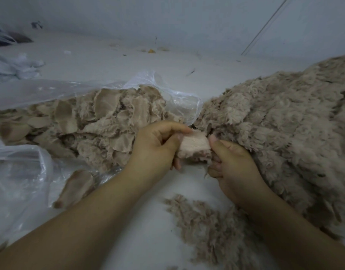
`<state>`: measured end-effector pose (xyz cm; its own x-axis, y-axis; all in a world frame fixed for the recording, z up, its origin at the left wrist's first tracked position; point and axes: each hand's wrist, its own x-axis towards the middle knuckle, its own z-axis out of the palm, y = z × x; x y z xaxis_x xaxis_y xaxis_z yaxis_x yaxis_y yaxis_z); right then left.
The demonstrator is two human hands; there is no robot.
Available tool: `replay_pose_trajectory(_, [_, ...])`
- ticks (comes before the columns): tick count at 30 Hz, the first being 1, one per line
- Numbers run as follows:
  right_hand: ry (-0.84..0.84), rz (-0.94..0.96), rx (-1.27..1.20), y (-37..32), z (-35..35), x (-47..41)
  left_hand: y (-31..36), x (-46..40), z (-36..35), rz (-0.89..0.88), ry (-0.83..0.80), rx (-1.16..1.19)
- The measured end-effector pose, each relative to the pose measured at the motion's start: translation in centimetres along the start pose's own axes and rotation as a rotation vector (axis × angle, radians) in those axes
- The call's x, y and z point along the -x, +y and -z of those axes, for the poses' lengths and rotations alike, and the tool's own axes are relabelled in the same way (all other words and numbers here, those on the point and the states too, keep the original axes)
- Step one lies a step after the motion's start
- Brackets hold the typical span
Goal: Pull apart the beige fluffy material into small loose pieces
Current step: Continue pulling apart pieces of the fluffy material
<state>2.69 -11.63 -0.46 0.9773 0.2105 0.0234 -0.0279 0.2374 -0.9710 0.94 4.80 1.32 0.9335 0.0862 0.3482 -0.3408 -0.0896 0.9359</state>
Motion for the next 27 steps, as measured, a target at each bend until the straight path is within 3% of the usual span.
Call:
replay_pose_trajectory(3, [0.023, -0.024, -0.016, -0.1, -0.2, 0.0, -0.2, 0.1, -0.2, 0.023, -0.016, -0.093])
replay_pose_trajectory(6, [0.035, -0.039, -0.023, 0.0, -0.1, -0.1, 0.3, -0.1, 0.1, -0.055, 0.094, -0.251])
replay_pose_trajectory(10, [0.028, -0.055, -0.028, 0.0, 0.0, -0.2, 0.9, -1.2, 2.6, -0.373, 0.264, -0.961])
replay_pose_trajectory(13, [0.036, -0.054, -0.018, 0.1, 0.0, -0.2, 0.6, -1.7, 3.5, -0.18, 0.19, -1.325])
replay_pose_trajectory(15, [0.05, -0.048, 0.0, 0.2, 0.1, -0.1, 0.5, -1.8, 3.5, -0.005, 0.12, -1.388])
replay_pose_trajectory(17, [0.051, -0.039, 0.023, 0.3, 0.2, -0.1, 0.2, -1.8, 3.5, 0.038, 0.08, -1.426])
replay_pose_trajectory(20, [0.036, -0.032, 0.028, 0.3, 0.2, -0.1, 0.0, -1.8, 3.3, -0.058, 0.097, -1.433])
replay_pose_trajectory(25, [0.028, -0.027, 0.025, 0.4, 0.3, -0.1, 1.1, -2.0, 3.0, -0.382, 0.247, -1.406])
replay_pose_trajectory(27, [0.023, -0.025, 0.02, 0.4, 0.2, -0.1, 1.0, -2.1, 3.1, -0.297, 0.153, -1.463])
